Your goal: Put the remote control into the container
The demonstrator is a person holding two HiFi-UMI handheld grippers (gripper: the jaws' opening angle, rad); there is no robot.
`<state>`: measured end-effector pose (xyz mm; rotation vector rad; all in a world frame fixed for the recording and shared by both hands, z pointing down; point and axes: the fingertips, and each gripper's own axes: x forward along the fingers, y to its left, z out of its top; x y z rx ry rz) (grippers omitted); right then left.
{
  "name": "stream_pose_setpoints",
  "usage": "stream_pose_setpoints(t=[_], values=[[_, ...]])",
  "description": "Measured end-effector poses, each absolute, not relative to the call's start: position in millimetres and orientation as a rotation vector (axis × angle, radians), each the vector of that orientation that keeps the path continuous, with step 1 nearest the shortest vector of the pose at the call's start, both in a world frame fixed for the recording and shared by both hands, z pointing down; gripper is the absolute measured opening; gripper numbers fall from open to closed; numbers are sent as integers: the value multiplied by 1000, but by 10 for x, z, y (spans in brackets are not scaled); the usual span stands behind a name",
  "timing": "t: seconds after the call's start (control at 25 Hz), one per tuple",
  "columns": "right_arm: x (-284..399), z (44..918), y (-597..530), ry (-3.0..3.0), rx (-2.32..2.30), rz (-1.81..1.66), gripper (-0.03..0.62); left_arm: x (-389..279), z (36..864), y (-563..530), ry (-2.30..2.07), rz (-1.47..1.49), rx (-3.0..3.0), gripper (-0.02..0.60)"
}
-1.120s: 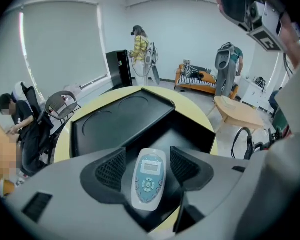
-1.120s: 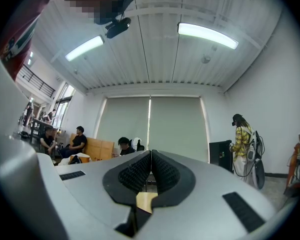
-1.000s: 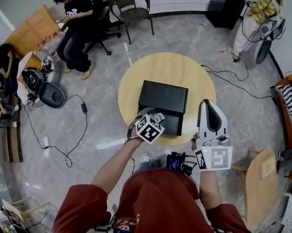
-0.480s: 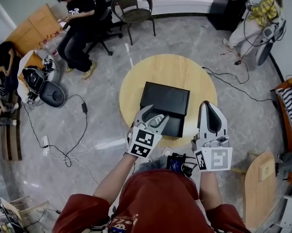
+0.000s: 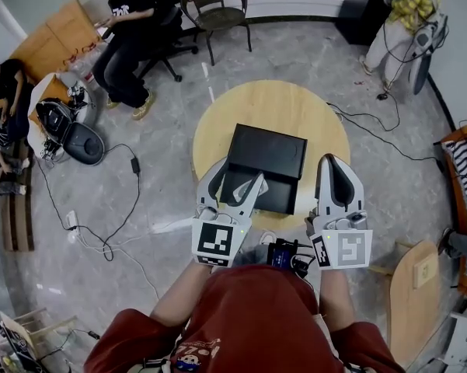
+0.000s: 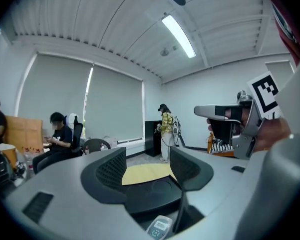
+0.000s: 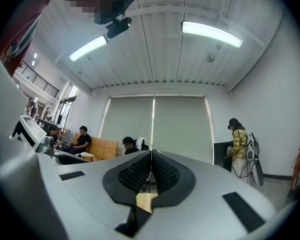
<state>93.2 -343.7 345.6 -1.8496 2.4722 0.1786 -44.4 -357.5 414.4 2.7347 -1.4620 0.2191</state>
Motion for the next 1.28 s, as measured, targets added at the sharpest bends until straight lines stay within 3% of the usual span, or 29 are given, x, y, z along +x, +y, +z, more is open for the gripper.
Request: stream_pose_setpoints(t=[0.6,0.92,1.28], values=[[911,3460,-3485,2480,-1848,172,24,-646,3668,-3612,-1657,-117,2681,258],[921,3477,-3511,2479,-1846,170,24,-664,3530,-3616,-1707,-161,2663,93],[888,3443,-3489,2480,-1840,174,25,-711,3476,-3605,-1708,-165,2647,15]])
